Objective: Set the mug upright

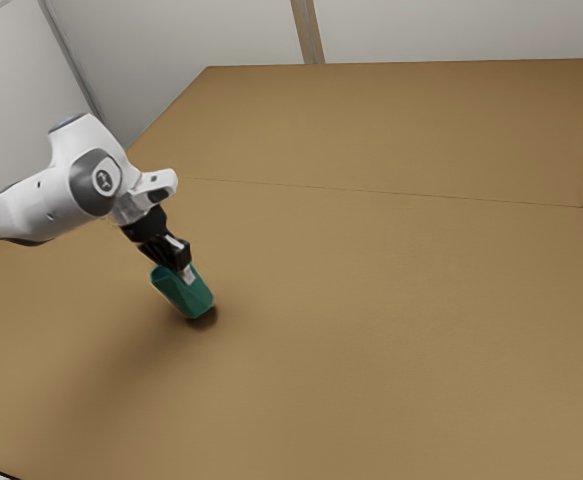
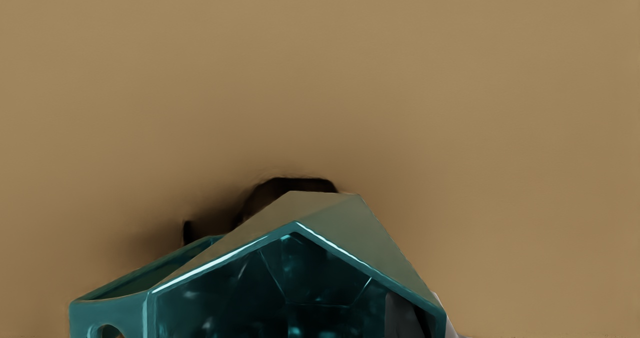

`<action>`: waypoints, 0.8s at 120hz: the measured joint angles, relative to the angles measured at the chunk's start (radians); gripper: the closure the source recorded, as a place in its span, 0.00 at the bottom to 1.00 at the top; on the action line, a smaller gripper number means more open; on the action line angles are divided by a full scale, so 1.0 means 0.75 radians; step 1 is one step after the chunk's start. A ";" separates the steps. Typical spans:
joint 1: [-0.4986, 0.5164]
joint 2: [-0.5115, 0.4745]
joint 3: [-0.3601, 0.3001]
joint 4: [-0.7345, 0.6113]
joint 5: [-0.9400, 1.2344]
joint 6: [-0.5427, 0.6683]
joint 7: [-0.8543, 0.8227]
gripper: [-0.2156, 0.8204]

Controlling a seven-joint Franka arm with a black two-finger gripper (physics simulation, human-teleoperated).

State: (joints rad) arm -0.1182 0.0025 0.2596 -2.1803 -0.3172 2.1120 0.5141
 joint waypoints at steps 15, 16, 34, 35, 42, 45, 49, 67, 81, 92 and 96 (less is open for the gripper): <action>-0.017 0.002 -0.011 0.002 -0.004 -0.057 -0.088 0.97; -0.019 0.002 -0.011 0.003 -0.004 -0.060 -0.094 0.97; -0.051 0.021 -0.011 0.021 0.007 -0.056 -0.170 0.97; -0.052 0.023 -0.012 0.021 0.007 -0.050 -0.172 0.97; -0.050 0.035 -0.022 0.022 0.011 -0.012 -0.185 0.97; -0.048 0.039 -0.025 0.022 0.012 0.004 -0.190 0.97; -0.045 0.044 -0.028 0.023 0.013 0.023 -0.196 0.97; -0.011 0.065 -0.039 0.027 0.016 0.104 -0.215 0.97; -0.007 0.074 -0.041 0.040 0.017 0.141 -0.224 0.97; -0.021 0.077 -0.041 0.042 0.017 0.157 -0.230 0.97; -0.024 0.077 -0.044 0.043 0.016 0.161 -0.232 0.97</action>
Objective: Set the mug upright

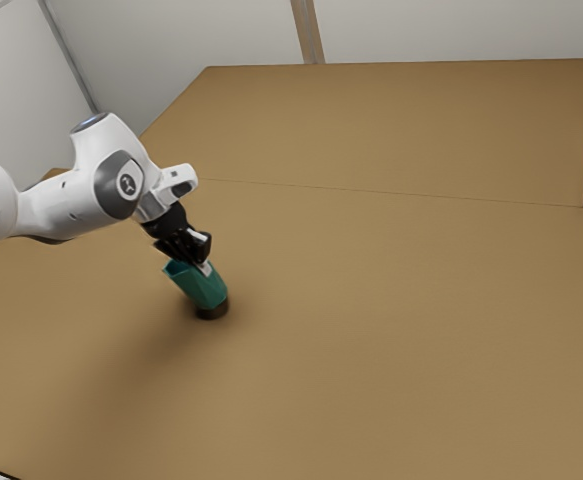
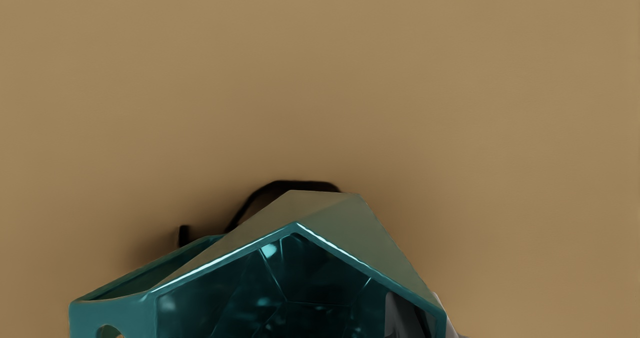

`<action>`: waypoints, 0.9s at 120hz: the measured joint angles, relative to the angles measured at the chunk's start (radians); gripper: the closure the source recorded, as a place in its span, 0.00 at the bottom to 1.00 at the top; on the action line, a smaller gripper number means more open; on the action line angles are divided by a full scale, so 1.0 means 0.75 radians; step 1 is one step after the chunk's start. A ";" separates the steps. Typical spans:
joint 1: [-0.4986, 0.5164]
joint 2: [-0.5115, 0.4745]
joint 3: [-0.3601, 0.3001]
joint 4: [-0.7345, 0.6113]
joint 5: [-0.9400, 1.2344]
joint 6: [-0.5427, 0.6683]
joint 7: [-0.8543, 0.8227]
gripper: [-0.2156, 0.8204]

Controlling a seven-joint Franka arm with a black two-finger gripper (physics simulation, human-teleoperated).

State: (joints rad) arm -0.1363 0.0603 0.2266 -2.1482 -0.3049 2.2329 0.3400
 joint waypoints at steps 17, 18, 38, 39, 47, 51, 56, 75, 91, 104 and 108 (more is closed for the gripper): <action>-0.009 0.002 -0.006 0.000 -0.001 0.006 -0.008 0.97; -0.009 0.002 -0.006 0.000 -0.002 0.006 -0.008 0.97; -0.004 0.014 -0.007 0.000 -0.004 0.005 -0.014 0.94; -0.003 0.014 -0.007 0.000 -0.004 0.005 -0.014 0.94; -0.002 0.015 -0.008 0.000 -0.006 0.004 -0.015 0.89; -0.002 0.015 -0.008 0.000 -0.007 0.003 -0.015 0.85; 0.000 0.015 -0.010 0.000 -0.009 0.002 -0.016 0.81; -0.004 0.014 -0.015 0.013 -0.018 0.000 -0.017 0.62; 0.002 0.014 -0.026 0.076 -0.022 0.000 -0.019 0.51; -0.002 0.006 -0.037 0.113 -0.022 0.000 -0.021 0.45; -0.004 0.002 -0.040 0.120 -0.019 -0.004 -0.021 0.42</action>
State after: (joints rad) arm -0.1391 0.0616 0.1968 -2.0579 -0.3192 2.2299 0.3245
